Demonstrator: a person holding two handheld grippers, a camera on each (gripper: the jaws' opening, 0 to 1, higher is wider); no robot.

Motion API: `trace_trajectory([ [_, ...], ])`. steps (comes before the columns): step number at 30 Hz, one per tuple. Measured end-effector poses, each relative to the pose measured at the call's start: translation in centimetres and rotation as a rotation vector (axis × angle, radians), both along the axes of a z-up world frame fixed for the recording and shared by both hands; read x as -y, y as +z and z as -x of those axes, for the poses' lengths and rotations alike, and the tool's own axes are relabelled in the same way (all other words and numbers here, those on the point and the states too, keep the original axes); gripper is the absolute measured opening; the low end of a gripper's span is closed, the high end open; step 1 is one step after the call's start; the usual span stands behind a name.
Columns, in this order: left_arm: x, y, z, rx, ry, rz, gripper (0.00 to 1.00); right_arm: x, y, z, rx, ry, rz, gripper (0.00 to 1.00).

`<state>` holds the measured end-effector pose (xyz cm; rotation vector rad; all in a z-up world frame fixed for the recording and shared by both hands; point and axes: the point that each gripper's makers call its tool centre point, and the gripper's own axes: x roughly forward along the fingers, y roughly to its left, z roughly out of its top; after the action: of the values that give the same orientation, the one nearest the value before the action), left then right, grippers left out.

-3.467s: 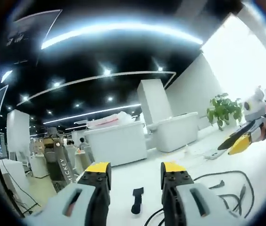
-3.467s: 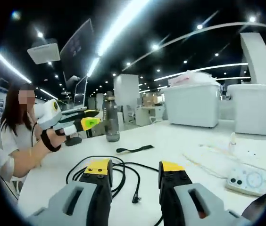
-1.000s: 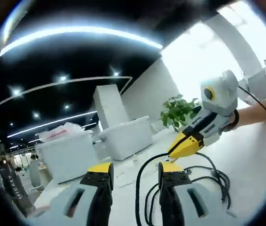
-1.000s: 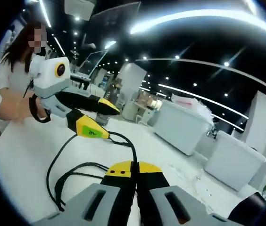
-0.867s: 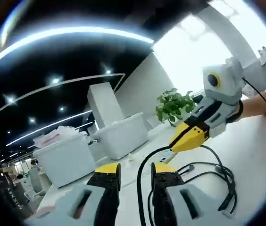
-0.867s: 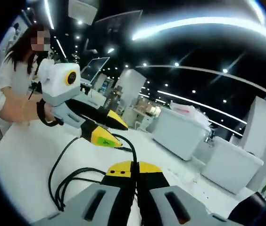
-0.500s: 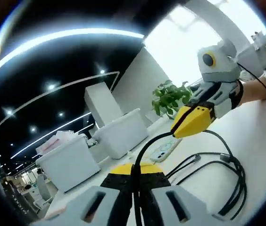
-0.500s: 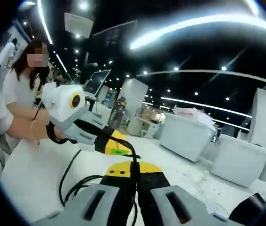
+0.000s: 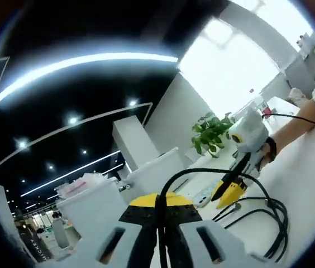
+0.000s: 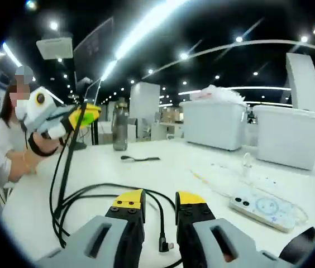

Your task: Coil the Type-C to USB data cable on the desktop and secure it with Velcro straps.

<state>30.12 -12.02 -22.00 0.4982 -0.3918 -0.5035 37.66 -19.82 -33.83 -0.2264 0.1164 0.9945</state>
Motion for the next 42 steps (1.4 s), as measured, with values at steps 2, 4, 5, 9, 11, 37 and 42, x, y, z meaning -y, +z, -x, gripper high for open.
trace_trajectory([
  [2,0.3,0.3,0.4,0.015,-0.011,-0.006,0.04,-1.2,-0.9,0.0,0.049,0.025,0.075,0.23],
  [4,0.6,0.9,1.0,0.042,-0.022,-0.013,0.04,-2.7,-1.1,0.3,0.064,0.049,0.095,0.23],
  [5,0.7,1.1,1.2,0.052,-0.025,-0.013,0.04,-3.2,-1.1,0.4,0.072,0.064,0.102,0.23],
  [9,0.8,2.1,2.0,0.081,-0.040,0.002,0.04,-5.4,-1.7,0.8,0.170,0.149,0.250,0.23],
  [11,0.9,2.3,2.2,0.090,-0.047,0.009,0.04,-6.4,-1.9,0.4,0.154,0.165,0.260,0.23],
  [37,-0.4,0.9,0.3,-0.009,0.000,0.053,0.04,-1.6,7.3,1.9,0.167,-0.089,-0.039,0.02],
  [42,0.2,0.1,-0.1,-0.008,0.004,0.011,0.04,-0.8,9.3,4.1,0.316,-0.109,-0.057,0.02],
])
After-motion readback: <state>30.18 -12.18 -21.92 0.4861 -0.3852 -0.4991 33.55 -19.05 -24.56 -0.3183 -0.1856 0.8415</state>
